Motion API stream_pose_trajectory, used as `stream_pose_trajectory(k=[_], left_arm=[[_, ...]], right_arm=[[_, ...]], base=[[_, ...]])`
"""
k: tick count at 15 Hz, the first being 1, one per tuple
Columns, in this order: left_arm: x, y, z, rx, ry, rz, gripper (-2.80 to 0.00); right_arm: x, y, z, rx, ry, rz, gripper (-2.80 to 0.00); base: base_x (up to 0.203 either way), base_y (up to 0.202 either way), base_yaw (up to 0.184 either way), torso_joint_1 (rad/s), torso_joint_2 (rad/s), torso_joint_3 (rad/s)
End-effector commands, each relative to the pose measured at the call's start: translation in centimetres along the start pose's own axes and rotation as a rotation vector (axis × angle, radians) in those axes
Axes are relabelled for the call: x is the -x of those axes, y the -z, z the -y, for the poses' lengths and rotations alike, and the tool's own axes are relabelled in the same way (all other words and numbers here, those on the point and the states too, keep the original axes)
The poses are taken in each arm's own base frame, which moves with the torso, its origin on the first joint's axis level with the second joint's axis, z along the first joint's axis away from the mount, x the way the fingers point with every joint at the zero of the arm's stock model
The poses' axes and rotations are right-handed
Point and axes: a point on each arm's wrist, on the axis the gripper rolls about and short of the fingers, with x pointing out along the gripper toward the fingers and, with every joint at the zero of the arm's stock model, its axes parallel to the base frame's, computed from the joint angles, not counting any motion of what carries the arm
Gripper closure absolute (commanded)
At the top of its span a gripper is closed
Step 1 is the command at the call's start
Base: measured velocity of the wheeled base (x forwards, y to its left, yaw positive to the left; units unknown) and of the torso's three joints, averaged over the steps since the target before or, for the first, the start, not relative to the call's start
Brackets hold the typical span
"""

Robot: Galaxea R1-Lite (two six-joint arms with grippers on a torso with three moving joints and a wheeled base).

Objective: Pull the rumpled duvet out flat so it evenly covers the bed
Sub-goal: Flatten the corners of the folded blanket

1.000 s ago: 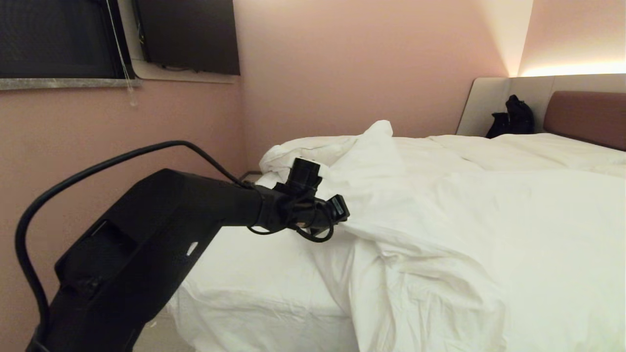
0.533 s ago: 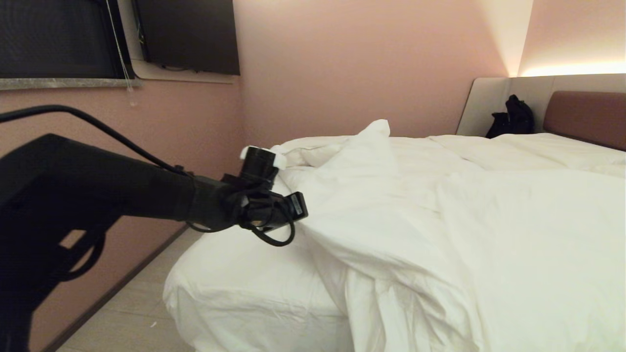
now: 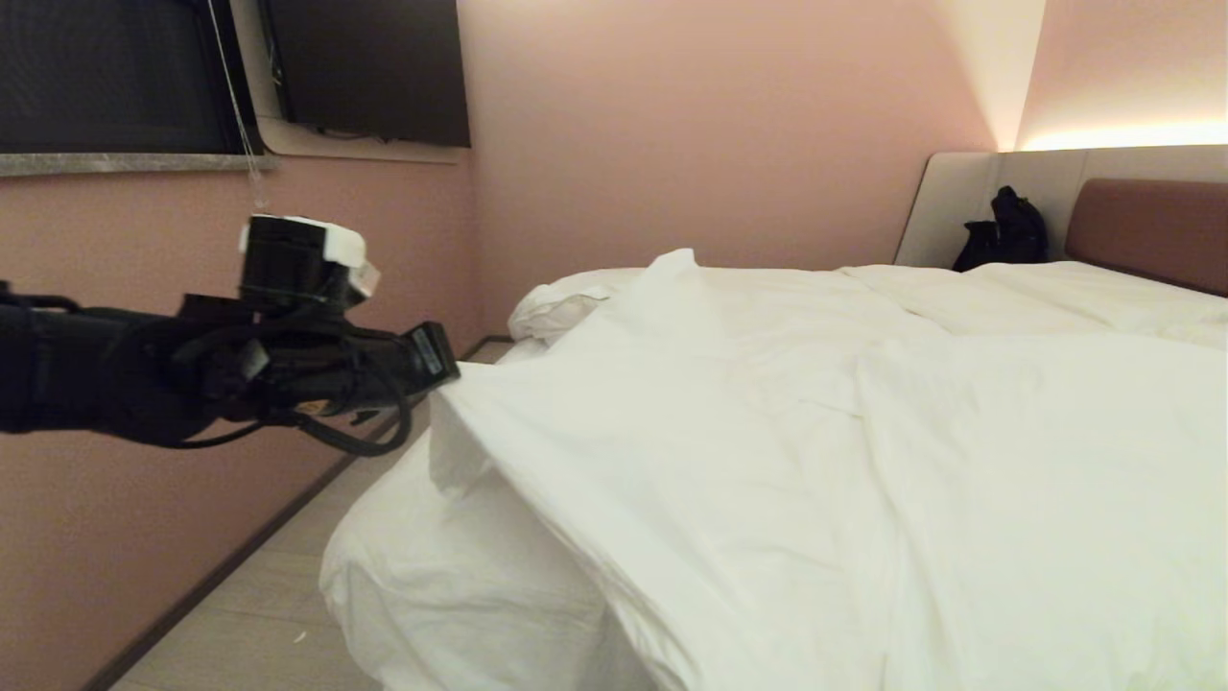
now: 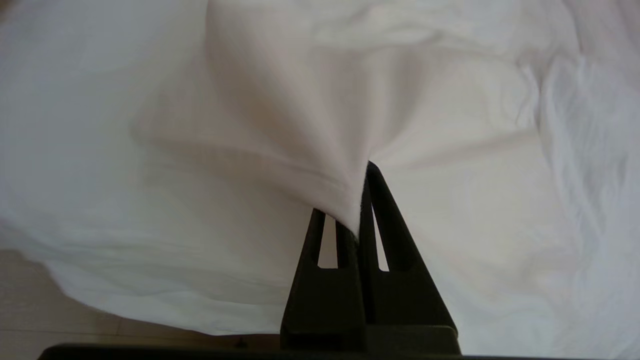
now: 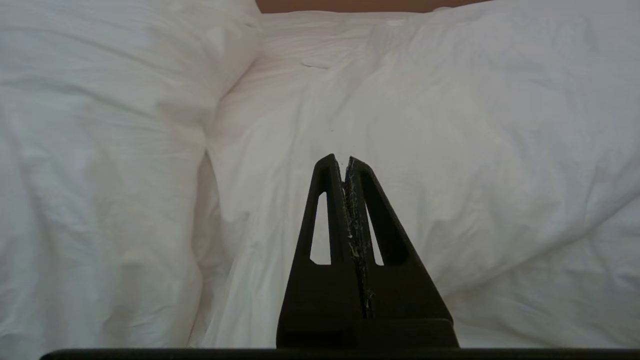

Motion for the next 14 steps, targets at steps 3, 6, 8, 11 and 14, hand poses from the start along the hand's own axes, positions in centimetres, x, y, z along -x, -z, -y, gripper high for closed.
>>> stream_pose_trajectory(k=[3, 6, 8, 11, 14], left_arm=[[8.7, -1.1, -3.1, 0.046, -0.055, 0.171, 0.0], [12.2, 0.2, -5.8, 0.049, -0.147, 0.228, 0.0], [13.3, 1.5, -6.5, 0.02, -0.173, 0.226, 0.0], [14.5, 3.2, -8.1, 0.021, -0.243, 0.226, 0.0], [16.7, 3.3, -9.5, 0.035, -0.33, 0.306, 0.0]], right_arm=[[0.0, 0.0, 0.0, 0.001, -0.001, 0.001, 0.0], [0.0, 0.0, 0.0, 0.001, -0.001, 0.001, 0.0], [0.0, 0.0, 0.0, 0.001, 0.0, 0.001, 0.0], [0.0, 0.0, 0.0, -0.001, -0.001, 0.001, 0.0], [0.0, 0.0, 0.0, 0.001, -0.001, 0.001, 0.0]], base=[[0.0, 0.0, 0.0, 0.0, 0.0, 0.0], [0.0, 0.0, 0.0, 0.0, 0.0, 0.0], [0.0, 0.0, 0.0, 0.0, 0.0, 0.0], [0.0, 0.0, 0.0, 0.0, 0.0, 0.0], [0.0, 0.0, 0.0, 0.0, 0.0, 0.0]])
